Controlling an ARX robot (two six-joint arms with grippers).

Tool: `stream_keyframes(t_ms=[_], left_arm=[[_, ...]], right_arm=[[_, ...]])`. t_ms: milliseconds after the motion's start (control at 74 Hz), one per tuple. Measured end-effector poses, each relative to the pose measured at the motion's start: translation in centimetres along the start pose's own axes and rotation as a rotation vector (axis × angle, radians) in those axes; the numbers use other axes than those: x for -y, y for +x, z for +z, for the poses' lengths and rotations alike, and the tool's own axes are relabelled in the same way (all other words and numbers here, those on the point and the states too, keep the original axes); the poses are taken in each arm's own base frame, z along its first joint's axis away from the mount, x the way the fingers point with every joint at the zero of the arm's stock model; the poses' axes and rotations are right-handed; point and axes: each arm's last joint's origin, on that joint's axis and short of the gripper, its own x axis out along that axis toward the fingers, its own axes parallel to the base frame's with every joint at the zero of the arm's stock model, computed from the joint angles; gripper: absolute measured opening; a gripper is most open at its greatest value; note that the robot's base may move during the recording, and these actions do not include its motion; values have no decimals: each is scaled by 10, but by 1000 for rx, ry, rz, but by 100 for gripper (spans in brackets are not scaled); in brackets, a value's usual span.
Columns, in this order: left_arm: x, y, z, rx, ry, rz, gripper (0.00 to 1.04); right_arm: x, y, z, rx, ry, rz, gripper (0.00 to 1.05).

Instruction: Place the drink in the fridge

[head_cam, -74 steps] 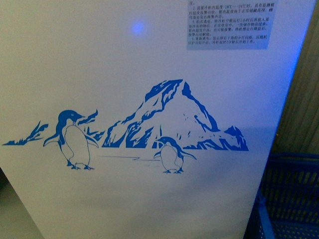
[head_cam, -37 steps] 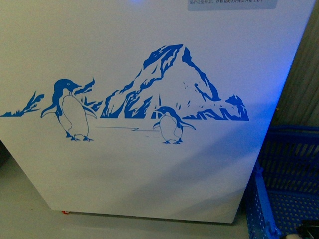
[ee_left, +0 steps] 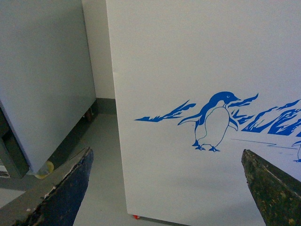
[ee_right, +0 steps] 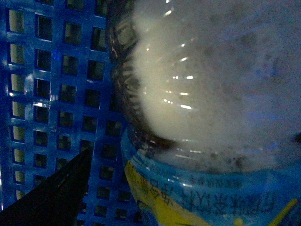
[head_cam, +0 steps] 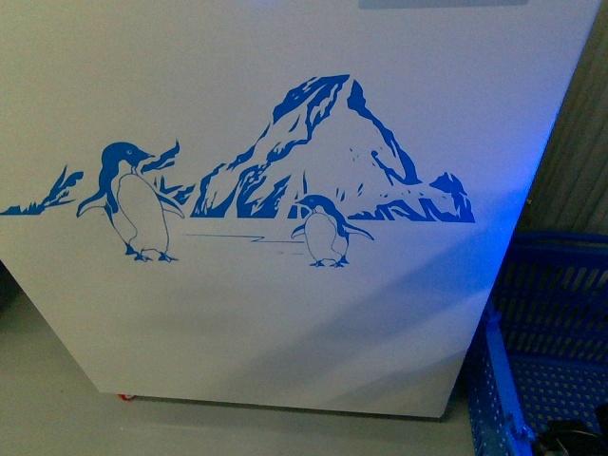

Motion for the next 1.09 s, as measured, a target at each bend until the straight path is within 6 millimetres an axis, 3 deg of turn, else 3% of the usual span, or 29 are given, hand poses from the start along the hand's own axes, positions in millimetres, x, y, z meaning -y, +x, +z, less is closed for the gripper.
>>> stream_keyframes(t_ms=[243,446,676,838,1054,1095], left_arm=[[0,0,0,0,0,0,97],[0,0,0,0,0,0,97],[0,0,0,0,0,0,97],[0,0,0,0,0,0,97],[0,0,0,0,0,0,97],[0,0,0,0,0,0,97]], right_arm=[[2,3,0,-7,20,9,56],[11,-12,1,26,60,5,39],[16,-75,21,169,77,-8,37],[15,-145,32,292,90,-18,37],[3,-251,32,400,84,-43,37],[0,-279,34,455,79,-59,37]])
